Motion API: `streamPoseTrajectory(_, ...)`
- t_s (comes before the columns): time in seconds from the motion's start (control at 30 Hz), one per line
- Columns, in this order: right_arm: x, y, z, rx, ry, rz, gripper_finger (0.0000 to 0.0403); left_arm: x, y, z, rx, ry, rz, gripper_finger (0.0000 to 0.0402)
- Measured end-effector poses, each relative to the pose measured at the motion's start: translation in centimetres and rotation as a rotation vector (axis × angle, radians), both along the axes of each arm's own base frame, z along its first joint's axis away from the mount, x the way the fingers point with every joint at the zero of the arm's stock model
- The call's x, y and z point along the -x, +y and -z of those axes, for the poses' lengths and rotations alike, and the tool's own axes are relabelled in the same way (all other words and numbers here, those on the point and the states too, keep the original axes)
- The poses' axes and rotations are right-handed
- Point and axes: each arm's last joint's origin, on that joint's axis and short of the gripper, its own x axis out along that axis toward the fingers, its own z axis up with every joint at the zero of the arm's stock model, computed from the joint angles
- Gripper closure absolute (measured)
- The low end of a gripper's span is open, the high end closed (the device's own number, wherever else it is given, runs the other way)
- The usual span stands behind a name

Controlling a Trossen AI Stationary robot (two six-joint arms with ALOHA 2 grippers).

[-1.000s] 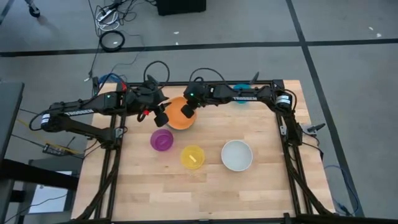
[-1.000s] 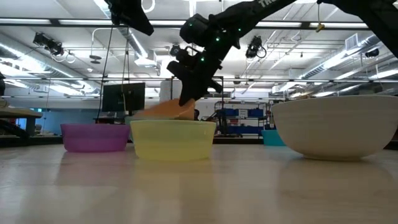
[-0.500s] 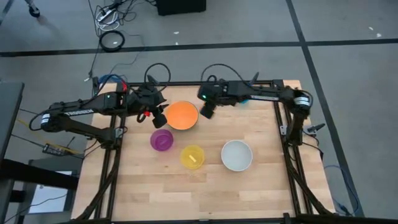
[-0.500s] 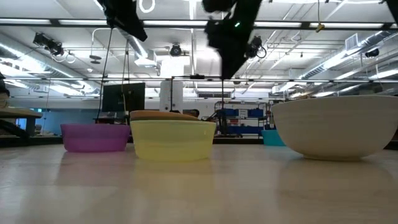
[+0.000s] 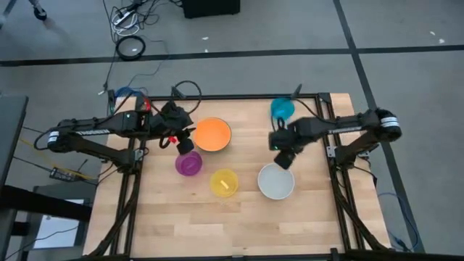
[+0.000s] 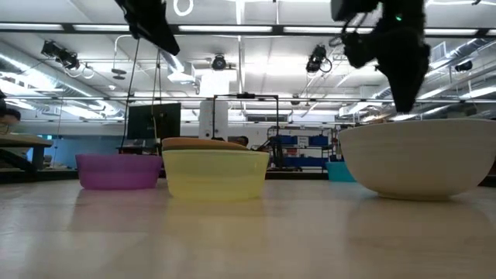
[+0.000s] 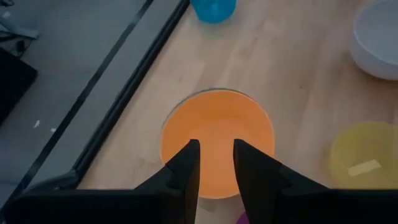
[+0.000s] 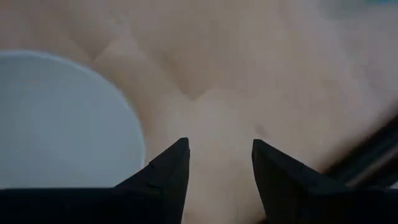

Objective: Nest bowls inside each other
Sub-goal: Stack the white bowl on top of the orange bowl

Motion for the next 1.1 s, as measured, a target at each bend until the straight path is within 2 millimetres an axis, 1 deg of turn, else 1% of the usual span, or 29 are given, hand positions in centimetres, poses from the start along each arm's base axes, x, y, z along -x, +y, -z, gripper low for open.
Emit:
streamPoseTrajectory(0.13,1.0,1.2,2.3,-0.062,-0.069,0.034,0.0242,-0.1,-0.4,0.5,0.011,0.001,0.007,0.0296)
streamPoseTrajectory(0.27,1.1,2.0,4.0,-0.11,-0.116,0.047,0.0241,-0.1,-0.4,1.1,0.028,0.007,-0.01,0.0296)
streamPoseTrajectory(0.4,0.8,2.7,5.4,-0.129,-0.128,0.035,0.0242,-0.1,-0.4,1.2,0.034,0.007,-0.015,0.0296)
streamPoseTrajectory(0.6,0.0,3.1,7.2,-0.106,-0.114,0.026,0.0244,-0.2,-0.5,1.2,0.036,-0.001,-0.015,0.0296)
streamPoseTrajectory(0.67,-0.3,3.1,7.8,-0.082,-0.107,0.021,0.0253,-0.2,-0.5,1.1,0.036,-0.001,-0.015,0.0296)
streamPoseTrajectory(0.73,-0.6,3.0,8.2,-0.061,-0.107,0.005,0.0277,-0.2,-0.5,1.1,0.036,-0.001,-0.015,0.0296)
streamPoseTrajectory(0.77,-0.8,2.9,8.2,-0.056,-0.112,-0.002,0.0297,-0.2,-0.5,1.1,0.036,-0.002,-0.015,0.0296)
streamPoseTrajectory(0.87,-1.1,2.5,7.7,-0.052,-0.124,-0.048,0.0377,-0.2,-0.5,1.1,0.036,-0.001,-0.015,0.0296)
streamPoseTrajectory(0.9,-1.2,2.4,7.2,-0.058,-0.139,-0.059,0.0388,-0.2,-0.5,1.1,0.036,-0.002,-0.015,0.0296)
streamPoseTrajectory(1.03,-1.3,1.5,4.3,-0.036,-0.161,-0.071,0.04,-0.3,-0.5,1.0,0.035,-0.02,-0.015,0.0296)
streamPoseTrajectory(1.1,-2.0,0.5,2.1,-0.017,-0.26,-0.074,0.0401,-0.5,-0.5,0.9,0.034,-0.045,-0.013,0.0296)
